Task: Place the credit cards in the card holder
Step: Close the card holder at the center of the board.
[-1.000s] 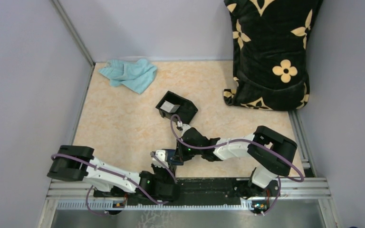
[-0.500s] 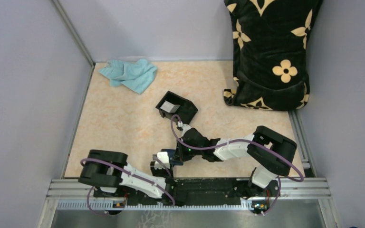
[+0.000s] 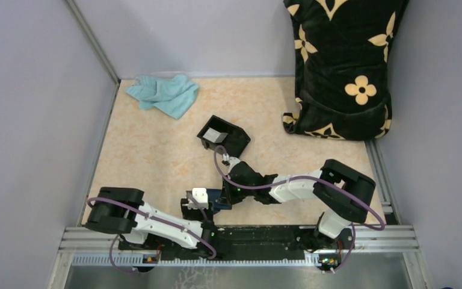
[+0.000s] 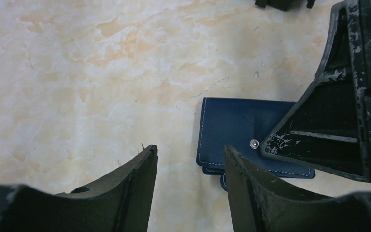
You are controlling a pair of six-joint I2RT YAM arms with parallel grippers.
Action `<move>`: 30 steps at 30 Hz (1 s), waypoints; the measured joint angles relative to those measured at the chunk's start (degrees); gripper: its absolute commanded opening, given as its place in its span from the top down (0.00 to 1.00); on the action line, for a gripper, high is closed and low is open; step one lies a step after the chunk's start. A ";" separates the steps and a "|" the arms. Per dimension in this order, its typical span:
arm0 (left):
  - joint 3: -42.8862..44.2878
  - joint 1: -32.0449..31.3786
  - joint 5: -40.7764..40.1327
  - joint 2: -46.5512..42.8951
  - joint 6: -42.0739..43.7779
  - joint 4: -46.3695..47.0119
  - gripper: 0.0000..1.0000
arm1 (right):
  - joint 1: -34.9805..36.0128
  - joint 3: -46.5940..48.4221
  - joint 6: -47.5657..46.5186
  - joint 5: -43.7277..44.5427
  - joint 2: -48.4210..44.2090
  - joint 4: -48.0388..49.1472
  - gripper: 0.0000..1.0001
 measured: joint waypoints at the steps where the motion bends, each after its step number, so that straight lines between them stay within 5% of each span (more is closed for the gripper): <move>1: -0.04 0.00 -0.22 -0.39 0.00 -0.07 0.39 | 0.13 0.48 -0.33 0.22 0.00 -0.83 0.98; 11: -10.56 2.23 -2.89 -11.10 0.02 0.92 0.37 | 0.26 2.47 -3.76 3.06 -2.78 -8.98 0.74; 17: -12.04 3.43 -5.20 -17.18 0.00 3.61 0.33 | 0.26 2.84 -5.31 5.38 -5.16 -13.79 0.70; 22: -14.03 5.03 -6.60 -22.53 1.27 14.80 0.32 | 0.39 2.84 -6.21 7.50 -7.67 -18.56 0.68; 24: -15.85 6.12 -6.47 -25.64 7.19 22.97 0.32 | 0.61 2.84 -6.27 8.70 -9.22 -21.05 0.67; 30: -27.63 16.39 4.59 -36.46 45.07 63.25 0.34 | 2.27 2.84 -6.21 12.55 -15.26 -27.12 0.66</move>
